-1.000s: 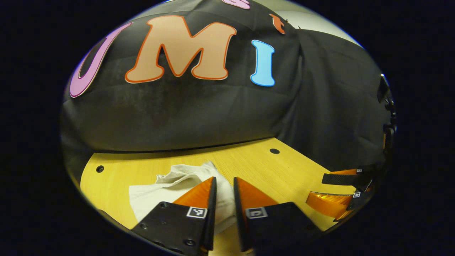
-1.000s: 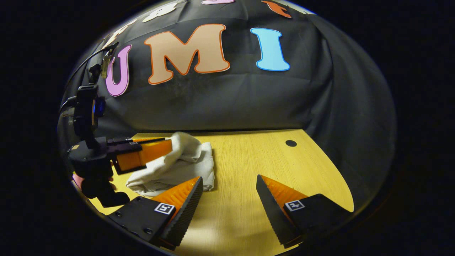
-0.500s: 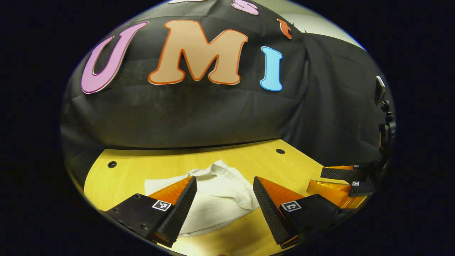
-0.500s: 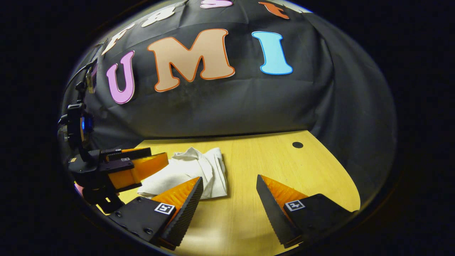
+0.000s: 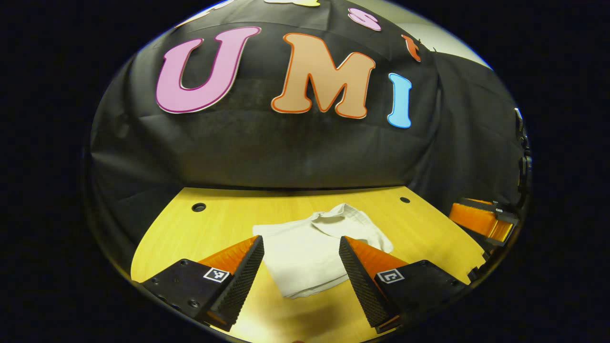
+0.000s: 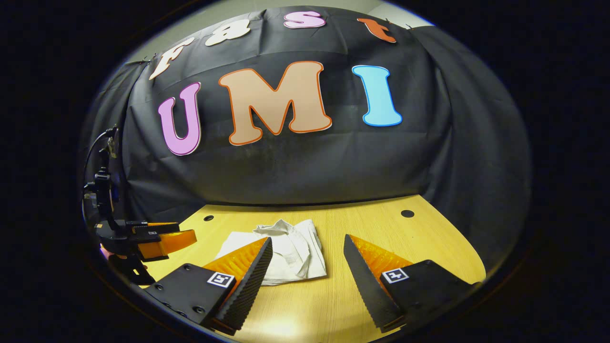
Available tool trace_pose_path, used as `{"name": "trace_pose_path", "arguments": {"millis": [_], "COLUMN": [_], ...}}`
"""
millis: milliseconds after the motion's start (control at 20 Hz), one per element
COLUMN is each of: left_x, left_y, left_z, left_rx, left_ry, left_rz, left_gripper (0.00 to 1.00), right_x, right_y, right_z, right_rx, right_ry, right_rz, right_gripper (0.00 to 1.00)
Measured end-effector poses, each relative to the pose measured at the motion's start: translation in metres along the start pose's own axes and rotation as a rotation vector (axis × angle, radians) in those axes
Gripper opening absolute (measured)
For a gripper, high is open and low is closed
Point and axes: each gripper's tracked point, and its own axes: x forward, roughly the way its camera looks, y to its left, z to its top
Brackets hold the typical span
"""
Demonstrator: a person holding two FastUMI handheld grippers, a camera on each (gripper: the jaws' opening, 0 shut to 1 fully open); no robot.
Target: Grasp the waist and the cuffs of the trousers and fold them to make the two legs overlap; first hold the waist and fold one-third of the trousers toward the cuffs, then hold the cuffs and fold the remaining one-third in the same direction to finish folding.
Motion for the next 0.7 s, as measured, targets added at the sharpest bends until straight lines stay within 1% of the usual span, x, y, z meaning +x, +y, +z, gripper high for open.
{"name": "trace_pose_path", "arguments": {"millis": [50,250,350,500,700], "left_x": [-0.004,-0.014,-0.016,-0.015,-0.019], "left_y": [0.007,0.023,0.025,0.024,0.018], "left_z": [-0.001,-0.003,-0.004,-0.001,0.001], "left_rx": [-0.004,-0.027,-0.027,-0.021,-0.01], "left_ry": [0.006,0.0,0.001,-0.01,-0.011], "left_rz": [0.013,0.033,0.027,0.008,-0.032], "left_gripper": [0.96,0.96,0.95,0.95,0.95], "right_x": [-0.003,-0.012,-0.014,-0.013,-0.015], "right_y": [0.0,0.0,0.002,0.003,0.01], "right_z": [-0.001,-0.002,-0.003,-0.005,-0.003], "right_rx": [-0.008,-0.011,-0.003,-0.023,-0.035], "right_ry": [0.003,0.004,0.002,0.012,0.016], "right_rz": [-0.009,-0.052,-0.063,-0.078,-0.072], "right_gripper": [0.96,0.97,0.96,0.96,0.96]}}
